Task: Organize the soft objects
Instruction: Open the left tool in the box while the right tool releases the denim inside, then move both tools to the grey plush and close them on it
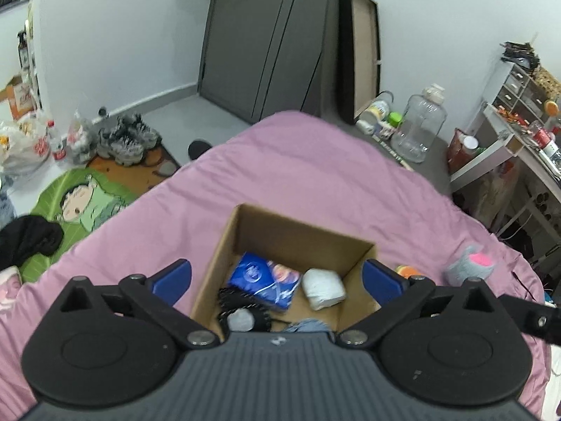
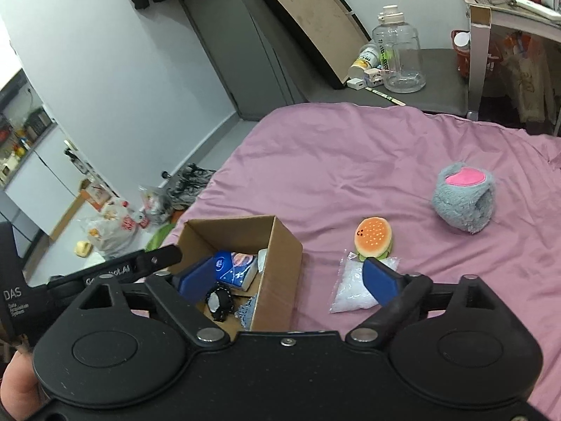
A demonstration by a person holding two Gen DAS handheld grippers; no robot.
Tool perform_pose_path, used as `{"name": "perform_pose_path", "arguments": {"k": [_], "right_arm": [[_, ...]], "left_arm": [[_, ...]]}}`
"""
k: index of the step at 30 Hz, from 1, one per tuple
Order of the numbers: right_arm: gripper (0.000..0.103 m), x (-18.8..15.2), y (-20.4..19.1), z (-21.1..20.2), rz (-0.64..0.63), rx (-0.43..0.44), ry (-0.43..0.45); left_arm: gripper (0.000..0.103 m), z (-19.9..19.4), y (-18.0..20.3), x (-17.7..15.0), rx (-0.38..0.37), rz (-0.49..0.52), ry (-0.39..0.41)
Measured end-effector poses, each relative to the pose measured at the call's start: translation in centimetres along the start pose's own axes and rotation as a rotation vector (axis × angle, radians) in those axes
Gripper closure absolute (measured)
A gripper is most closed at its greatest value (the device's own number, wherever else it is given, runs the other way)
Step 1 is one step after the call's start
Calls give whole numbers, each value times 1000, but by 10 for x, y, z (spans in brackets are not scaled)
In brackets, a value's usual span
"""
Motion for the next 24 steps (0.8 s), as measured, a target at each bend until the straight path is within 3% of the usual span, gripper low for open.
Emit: {"name": "perform_pose_path", "arguments": {"k": [5, 12, 24], "right_arm": [[9, 0, 23, -7, 26, 34, 10], [8, 1, 53, -7, 47, 47, 22], [8, 5, 115, -1, 210, 94, 46]], "left_arm": [[0, 0, 18, -2, -33, -21, -24], [0, 0, 43, -8, -12, -4, -24], [0, 4, 80, -5, 35, 52, -22]]}}
Point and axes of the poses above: each gripper's, at about its wrist camera, not at the fingertips, and z roughly the way its jaws point, y to its right, x to its top, the point moved 3 cm from there along z, roughly the way its jaws point, and after that the axes turned 3 degrees about -x, right-handed, at the moved point
